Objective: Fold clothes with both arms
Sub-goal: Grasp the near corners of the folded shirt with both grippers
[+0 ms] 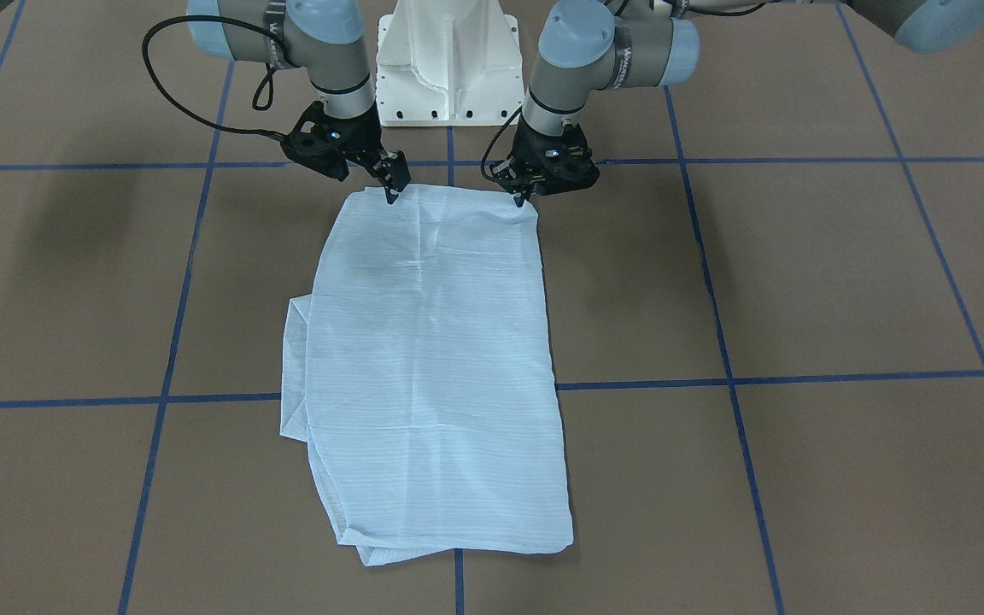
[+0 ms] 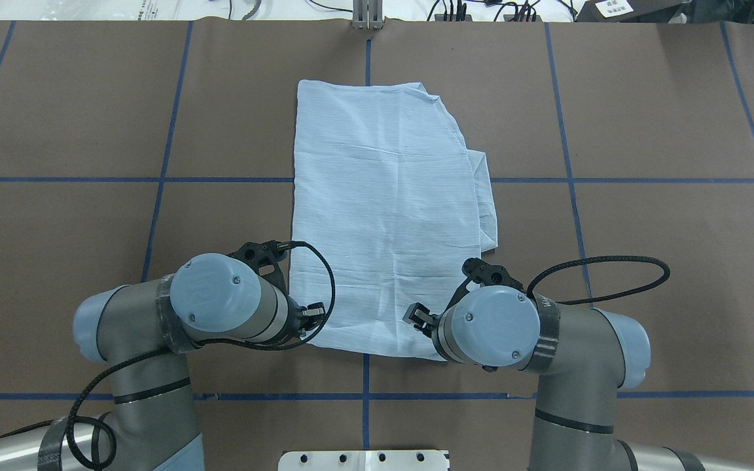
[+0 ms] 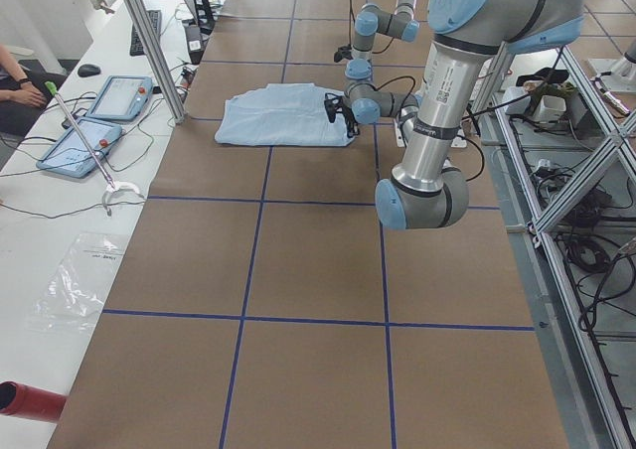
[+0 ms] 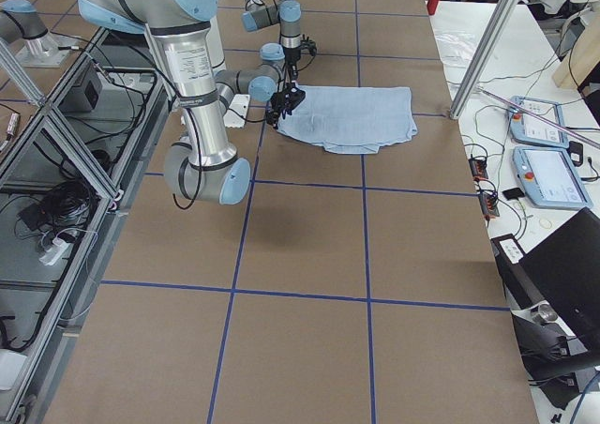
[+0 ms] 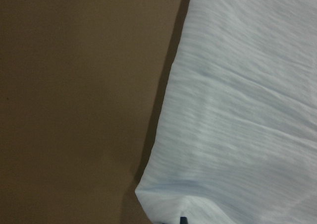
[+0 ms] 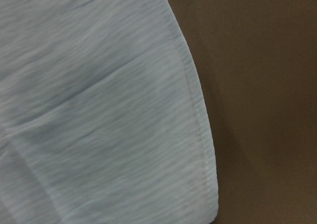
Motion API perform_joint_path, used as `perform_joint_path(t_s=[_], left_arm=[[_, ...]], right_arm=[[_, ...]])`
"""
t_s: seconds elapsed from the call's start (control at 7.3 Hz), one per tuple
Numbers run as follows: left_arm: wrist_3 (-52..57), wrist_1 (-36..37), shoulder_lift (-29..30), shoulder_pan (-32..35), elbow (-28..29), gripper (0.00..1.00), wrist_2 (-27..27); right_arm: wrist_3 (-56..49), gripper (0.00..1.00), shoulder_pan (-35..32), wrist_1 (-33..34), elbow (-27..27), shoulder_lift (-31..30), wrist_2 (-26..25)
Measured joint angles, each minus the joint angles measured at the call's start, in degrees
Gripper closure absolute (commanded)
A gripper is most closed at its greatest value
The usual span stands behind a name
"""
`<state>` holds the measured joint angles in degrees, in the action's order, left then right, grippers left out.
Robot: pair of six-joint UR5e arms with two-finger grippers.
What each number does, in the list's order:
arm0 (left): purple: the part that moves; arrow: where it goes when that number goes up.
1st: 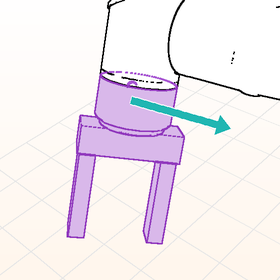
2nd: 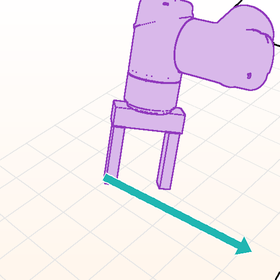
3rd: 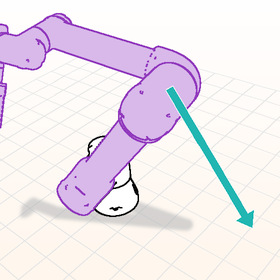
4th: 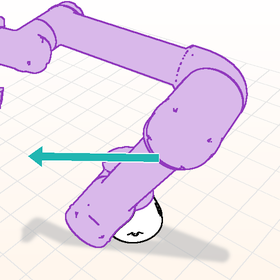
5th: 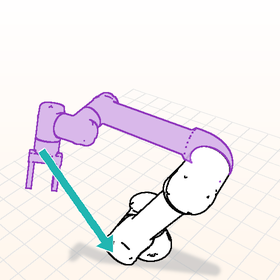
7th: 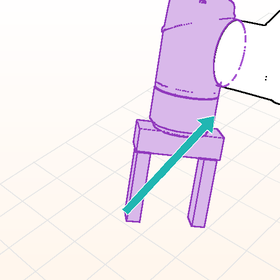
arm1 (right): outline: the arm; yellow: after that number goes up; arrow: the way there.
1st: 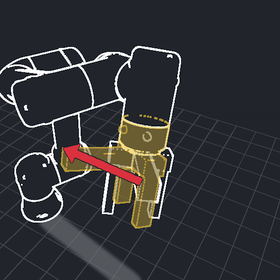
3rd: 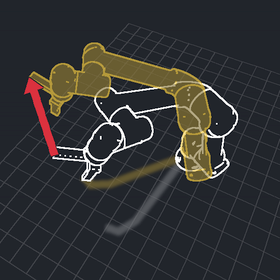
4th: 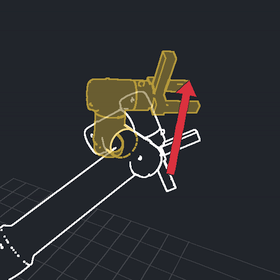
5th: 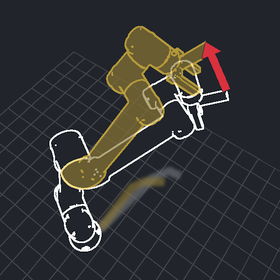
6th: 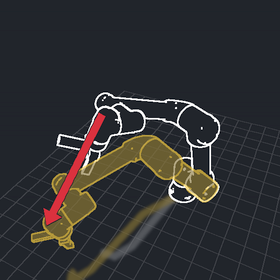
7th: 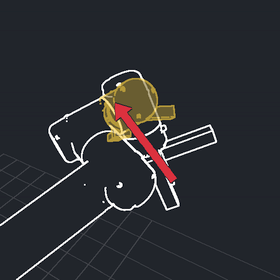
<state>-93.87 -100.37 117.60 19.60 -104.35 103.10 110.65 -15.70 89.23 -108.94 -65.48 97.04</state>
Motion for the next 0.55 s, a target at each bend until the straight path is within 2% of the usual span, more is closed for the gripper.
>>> perform_joint_path(t_s=[0.55], left_arm=[[0.0, -0.1, 0.0, -0.1, 0.2, 1.0, 0.0]], right_arm=[[0.0, 0.0, 0.9, 0.2, 3.0, 0.9, 0.3]])
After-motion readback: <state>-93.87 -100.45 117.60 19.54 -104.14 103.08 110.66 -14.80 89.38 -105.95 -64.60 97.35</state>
